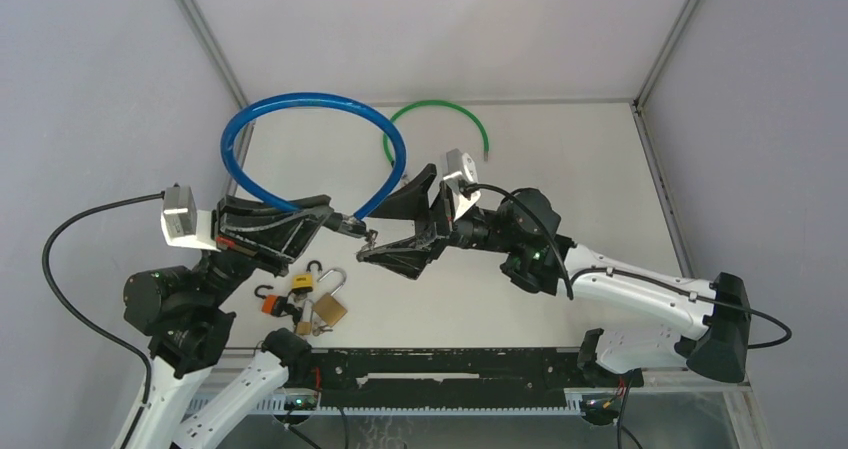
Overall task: Lock with the key
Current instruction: Lock the lock.
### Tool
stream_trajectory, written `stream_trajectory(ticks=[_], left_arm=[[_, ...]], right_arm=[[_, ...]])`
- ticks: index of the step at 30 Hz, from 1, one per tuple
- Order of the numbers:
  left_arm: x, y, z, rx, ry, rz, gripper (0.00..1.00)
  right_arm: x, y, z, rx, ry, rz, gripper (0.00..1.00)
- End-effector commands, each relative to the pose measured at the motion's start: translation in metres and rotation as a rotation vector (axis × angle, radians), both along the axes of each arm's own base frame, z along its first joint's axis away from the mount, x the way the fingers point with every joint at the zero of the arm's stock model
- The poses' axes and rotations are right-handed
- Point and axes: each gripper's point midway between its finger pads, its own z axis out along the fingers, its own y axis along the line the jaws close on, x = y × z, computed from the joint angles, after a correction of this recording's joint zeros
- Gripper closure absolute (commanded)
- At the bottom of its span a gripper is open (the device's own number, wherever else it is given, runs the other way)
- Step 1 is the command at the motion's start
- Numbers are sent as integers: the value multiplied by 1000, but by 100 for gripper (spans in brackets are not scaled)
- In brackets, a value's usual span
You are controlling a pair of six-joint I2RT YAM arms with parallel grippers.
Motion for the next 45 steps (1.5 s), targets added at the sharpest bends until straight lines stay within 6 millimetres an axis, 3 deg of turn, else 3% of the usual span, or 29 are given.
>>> stream_trajectory(ticks=[1,3,6,14,19,24,29,33,35,36,39,45], left_arm=[[-2,5,6,-29,-65,25,100],[-1,5,4,-28,-62,25,100],[-3,4,4,-28,-66,16,100],[-5,4,4,-30,-69,11,100],[-5,5,4,-33,-69,11,100],[-4,4,-1,-32,-51,7,100],[-2,2,-6,-28,-34,-1,100],[-2,1,-11,-20,-26,-6,100],[-1,-1,-16,-16,-13,-16,100],[-1,-2,-20,-13,2,-21,98],[2,-5,-34,12,26,-23,66],[9,-11,-57,48,50,-29,49]], right_arm=[[-12,-13,26,0,-88,61,16],[-12,-10,27,-12,-93,78,5],[-10,-3,26,-28,-95,91,2],[-10,10,18,-59,-100,128,16],[-10,13,13,-68,-95,148,38],[-11,10,18,-59,-103,146,70],[-10,6,22,-52,-111,130,78],[-6,3,24,-51,-104,109,100],[-4,2,26,-49,-102,94,100],[-4,1,27,-48,-105,88,100],[-3,-2,28,-51,-117,70,100],[0,-5,24,-75,-120,36,100]])
